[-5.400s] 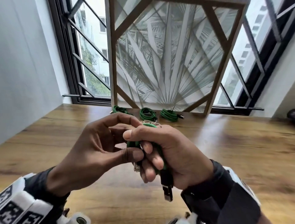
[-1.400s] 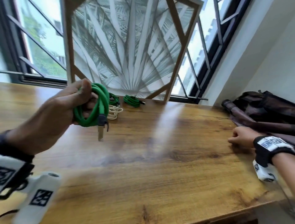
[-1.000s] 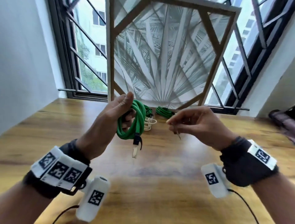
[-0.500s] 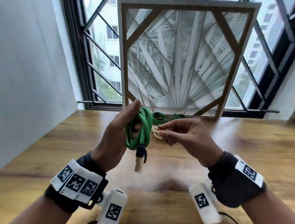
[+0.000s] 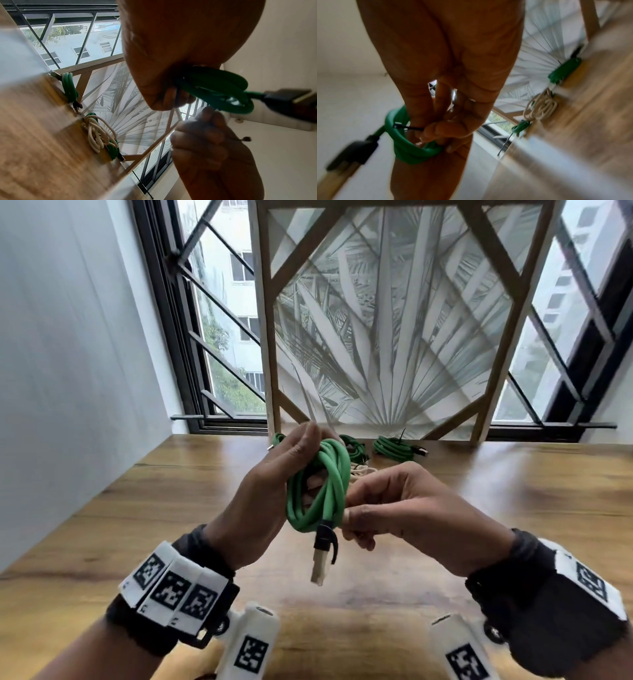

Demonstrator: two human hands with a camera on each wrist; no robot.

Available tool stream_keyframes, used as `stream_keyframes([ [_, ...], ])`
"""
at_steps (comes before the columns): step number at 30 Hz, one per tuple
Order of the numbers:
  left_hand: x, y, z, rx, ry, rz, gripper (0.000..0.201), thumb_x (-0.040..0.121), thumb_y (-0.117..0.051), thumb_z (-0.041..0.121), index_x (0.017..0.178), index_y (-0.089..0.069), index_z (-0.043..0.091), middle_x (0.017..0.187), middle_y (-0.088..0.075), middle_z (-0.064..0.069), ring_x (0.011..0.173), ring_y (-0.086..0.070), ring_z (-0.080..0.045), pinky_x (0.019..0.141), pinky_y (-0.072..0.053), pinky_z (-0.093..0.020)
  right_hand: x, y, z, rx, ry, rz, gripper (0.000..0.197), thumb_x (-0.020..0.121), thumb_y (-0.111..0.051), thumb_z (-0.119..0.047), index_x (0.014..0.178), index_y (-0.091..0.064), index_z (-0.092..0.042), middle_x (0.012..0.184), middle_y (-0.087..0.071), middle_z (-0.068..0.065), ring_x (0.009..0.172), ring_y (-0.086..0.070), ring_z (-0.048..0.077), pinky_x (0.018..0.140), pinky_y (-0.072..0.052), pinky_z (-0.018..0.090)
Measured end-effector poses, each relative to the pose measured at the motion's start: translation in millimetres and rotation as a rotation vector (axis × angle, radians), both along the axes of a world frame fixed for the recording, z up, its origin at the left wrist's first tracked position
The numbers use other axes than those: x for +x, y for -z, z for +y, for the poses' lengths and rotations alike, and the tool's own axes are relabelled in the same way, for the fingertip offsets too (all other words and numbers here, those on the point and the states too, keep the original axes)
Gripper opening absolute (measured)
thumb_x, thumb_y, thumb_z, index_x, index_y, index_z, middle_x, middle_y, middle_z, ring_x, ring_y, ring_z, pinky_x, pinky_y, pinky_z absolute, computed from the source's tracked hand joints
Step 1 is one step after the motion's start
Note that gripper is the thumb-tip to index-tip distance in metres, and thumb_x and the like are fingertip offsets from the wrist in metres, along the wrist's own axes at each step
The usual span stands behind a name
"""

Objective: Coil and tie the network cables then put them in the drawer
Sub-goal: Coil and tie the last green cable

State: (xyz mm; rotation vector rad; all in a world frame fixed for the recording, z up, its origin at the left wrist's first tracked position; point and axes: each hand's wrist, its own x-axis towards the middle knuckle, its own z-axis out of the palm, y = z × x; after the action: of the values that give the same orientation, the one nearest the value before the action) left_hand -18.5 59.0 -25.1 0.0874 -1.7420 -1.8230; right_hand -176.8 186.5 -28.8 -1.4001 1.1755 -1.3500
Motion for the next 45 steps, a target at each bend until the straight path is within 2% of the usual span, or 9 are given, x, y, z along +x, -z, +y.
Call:
stream_keyframes([
  [6, -2, 8, 0, -0.022, 0.129, 0.013, 0.038, 0.103, -0.038, 0.043, 0.129, -0.063, 0.03, 0.093, -0.064, -0.001, 0.08, -0.061, -0.014, 0.072, -0.057, -0.026, 6, -1, -1, 0.064, -0.143, -0.326, 0.043, 0.09, -0.065, -0.01, 0.112, -0.055, 0.026, 0.098, -0.055, 0.024, 0.074, -0.054, 0.025, 0.067, -0.051, 0.028],
  [10, 3, 6, 1, -0.068, 0.229, 0.022, 0.033, 0.101, -0.042, 0.04, 0.127, -0.063, 0.04, 0.093, -0.062, -0.001, 0.079, -0.06, -0.012, 0.073, -0.055, -0.026, 7, -4, 0, 0.094, -0.148, -0.373, 0.053, 0.091, -0.068, -0.011, 0.123, -0.046, 0.024, 0.113, -0.037, 0.031, 0.102, -0.033, 0.038, 0.092, -0.034, 0.052],
  [14, 5, 4, -1, -0.101, 0.31, 0.052, 0.025, 0.1, -0.06, 0.031, 0.124, -0.062, 0.027, 0.096, -0.066, 0.0, 0.078, -0.064, -0.01, 0.072, -0.054, -0.023, 9, -9, 2, 0.154, -0.152, -0.422, 0.046, 0.09, -0.064, -0.011, 0.123, -0.047, 0.016, 0.096, -0.045, 0.022, 0.078, -0.052, 0.025, 0.076, -0.048, 0.035],
  [19, 7, 5, -4, -0.1, 0.285, 0.073, 0.028, 0.094, -0.072, 0.048, 0.106, -0.071, 0.023, 0.091, -0.056, -0.009, 0.074, -0.055, -0.014, 0.067, -0.047, -0.023, 16, -12, 5, 0.192, -0.2, -0.462, 0.02, 0.096, -0.048, -0.004, 0.113, -0.046, 0.006, 0.07, -0.052, 0.005, 0.062, -0.052, 0.014, 0.064, -0.047, 0.026],
  [26, 9, 0, -2, -0.128, 0.206, 0.063, 0.027, 0.081, -0.084, 0.051, 0.085, -0.073, 0.027, 0.084, -0.06, 0.003, 0.068, -0.055, -0.007, 0.06, -0.044, -0.019, 20, -14, 9, 0.262, -0.174, -0.451, 0.012, 0.094, -0.054, -0.012, 0.084, -0.057, -0.006, 0.071, -0.051, 0.002, 0.062, -0.047, 0.013, 0.062, -0.046, 0.024],
  [32, 5, 2, -7, -0.105, 0.099, -0.03, 0.015, 0.088, -0.068, 0.039, 0.084, -0.067, 0.024, 0.072, -0.047, 0.003, 0.059, -0.041, -0.007, 0.053, -0.037, -0.017, 18, -9, 5, 0.181, 0.007, -0.58, 0.021, 0.085, -0.067, -0.007, 0.106, -0.063, -0.005, 0.084, -0.057, 0.014, 0.061, -0.057, 0.015, 0.063, -0.054, 0.025],
  [38, 2, -1, -12, 0.04, 0.048, -0.004, 0.017, 0.099, -0.06, 0.032, 0.096, -0.063, 0.016, 0.083, -0.037, -0.013, 0.065, -0.036, -0.016, 0.053, -0.042, -0.019, 8, -10, 3, -0.036, 0.045, -0.632, 0.024, 0.082, -0.053, -0.002, 0.096, -0.072, 0.001, 0.091, -0.07, 0.021, 0.08, -0.07, 0.027, 0.078, -0.061, 0.034],
  [42, 1, -2, -12, 0.098, 0.047, 0.018, 0.02, 0.099, -0.06, 0.035, 0.099, -0.066, 0.017, 0.096, -0.042, -0.014, 0.073, -0.032, -0.026, 0.059, -0.044, -0.024, 11, -7, 2, -0.162, 0.117, -0.456, 0.025, 0.082, -0.072, 0.007, 0.106, -0.075, 0.003, 0.107, -0.07, 0.031, 0.094, -0.072, 0.035, 0.086, -0.061, 0.039],
  [45, 1, -2, -10, 0.089, 0.067, 0.015, 0.02, 0.099, -0.06, 0.035, 0.098, -0.069, 0.017, 0.094, -0.045, -0.015, 0.075, -0.033, -0.027, 0.062, -0.042, -0.026, 17, -4, 0, -0.216, 0.221, -0.365, 0.027, 0.077, -0.077, -0.009, 0.102, -0.077, 0.002, 0.099, -0.072, 0.03, 0.086, -0.072, 0.033, 0.08, -0.062, 0.037],
])
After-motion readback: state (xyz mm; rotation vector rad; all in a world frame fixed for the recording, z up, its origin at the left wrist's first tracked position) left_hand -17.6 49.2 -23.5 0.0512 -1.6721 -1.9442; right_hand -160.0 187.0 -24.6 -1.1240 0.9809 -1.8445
